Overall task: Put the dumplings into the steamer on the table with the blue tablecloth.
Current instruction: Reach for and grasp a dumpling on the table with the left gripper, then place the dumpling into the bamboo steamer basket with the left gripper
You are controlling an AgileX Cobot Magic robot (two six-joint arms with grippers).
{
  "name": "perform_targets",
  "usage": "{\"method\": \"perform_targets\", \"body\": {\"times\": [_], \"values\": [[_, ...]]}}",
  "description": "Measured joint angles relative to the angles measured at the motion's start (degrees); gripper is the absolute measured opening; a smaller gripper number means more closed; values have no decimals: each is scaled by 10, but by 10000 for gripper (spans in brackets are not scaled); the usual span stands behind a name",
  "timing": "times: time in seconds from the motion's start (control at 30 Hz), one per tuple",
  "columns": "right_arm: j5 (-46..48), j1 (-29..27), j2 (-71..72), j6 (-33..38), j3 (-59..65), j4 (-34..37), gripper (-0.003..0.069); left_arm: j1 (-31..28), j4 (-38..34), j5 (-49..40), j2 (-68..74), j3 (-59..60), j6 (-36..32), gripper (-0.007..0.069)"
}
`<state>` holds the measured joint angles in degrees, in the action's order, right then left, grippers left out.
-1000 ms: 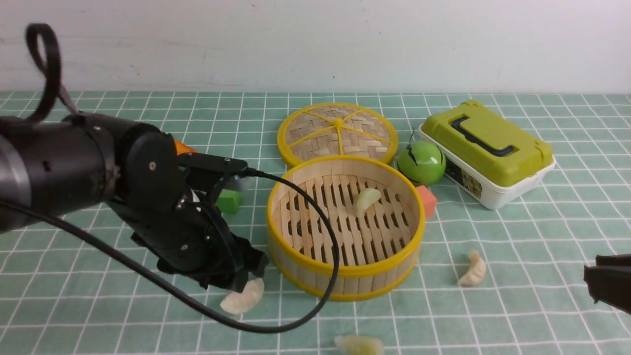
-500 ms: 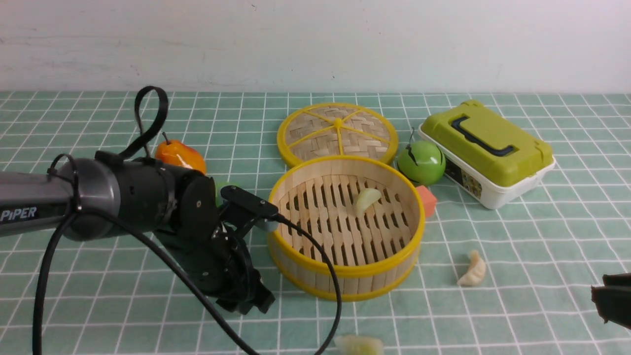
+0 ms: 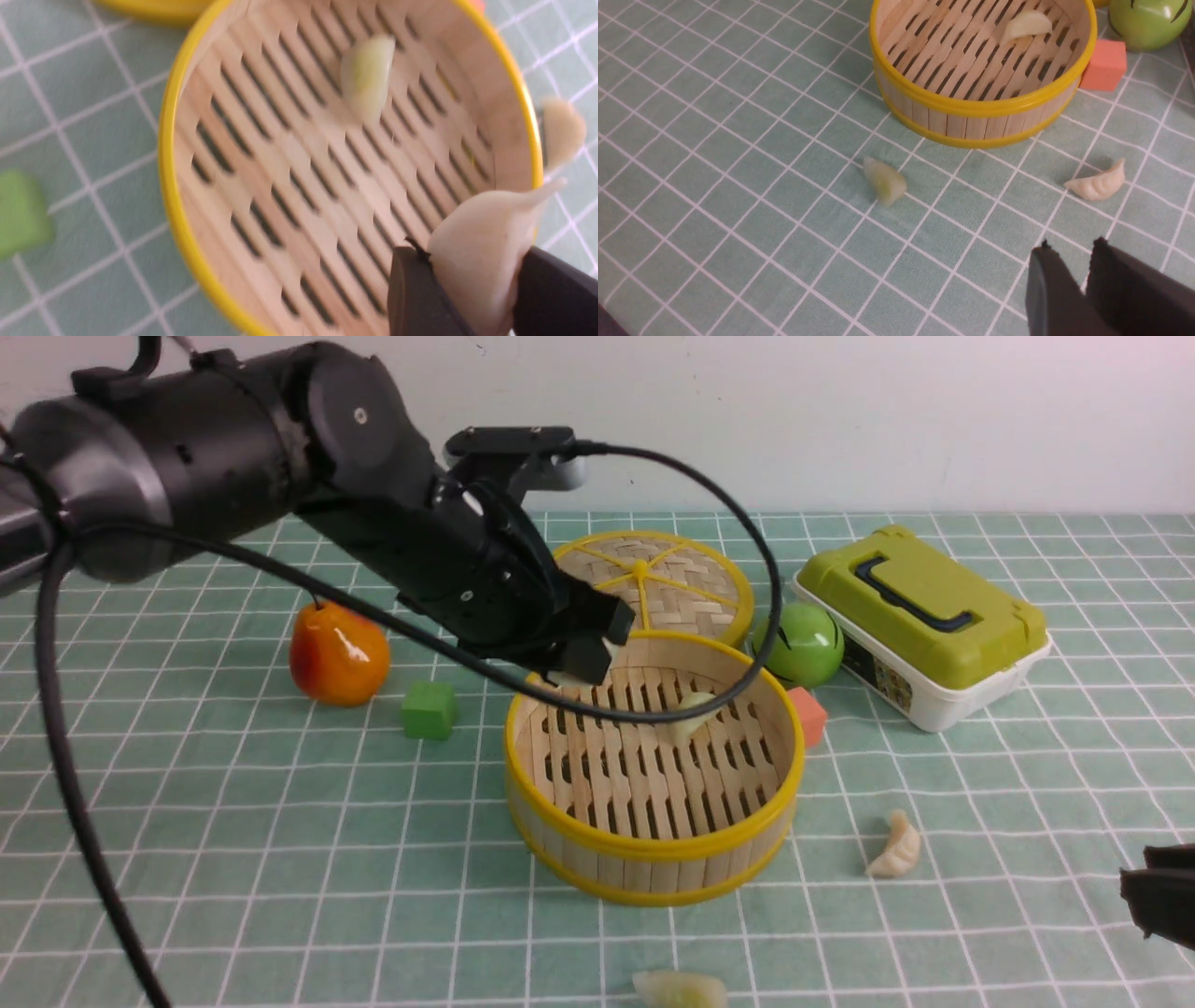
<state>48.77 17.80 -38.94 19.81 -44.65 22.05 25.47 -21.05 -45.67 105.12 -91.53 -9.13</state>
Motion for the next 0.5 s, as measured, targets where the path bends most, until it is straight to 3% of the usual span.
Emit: {"method": "perform_targets", "body": {"times": [0.33,0.5], "values": [[-3,0,0,0,0,7,136,1,13,-16,184,-142,2,247],[-3,0,0,0,0,9,141,16,94,-17,230,-201,36,247]]}}
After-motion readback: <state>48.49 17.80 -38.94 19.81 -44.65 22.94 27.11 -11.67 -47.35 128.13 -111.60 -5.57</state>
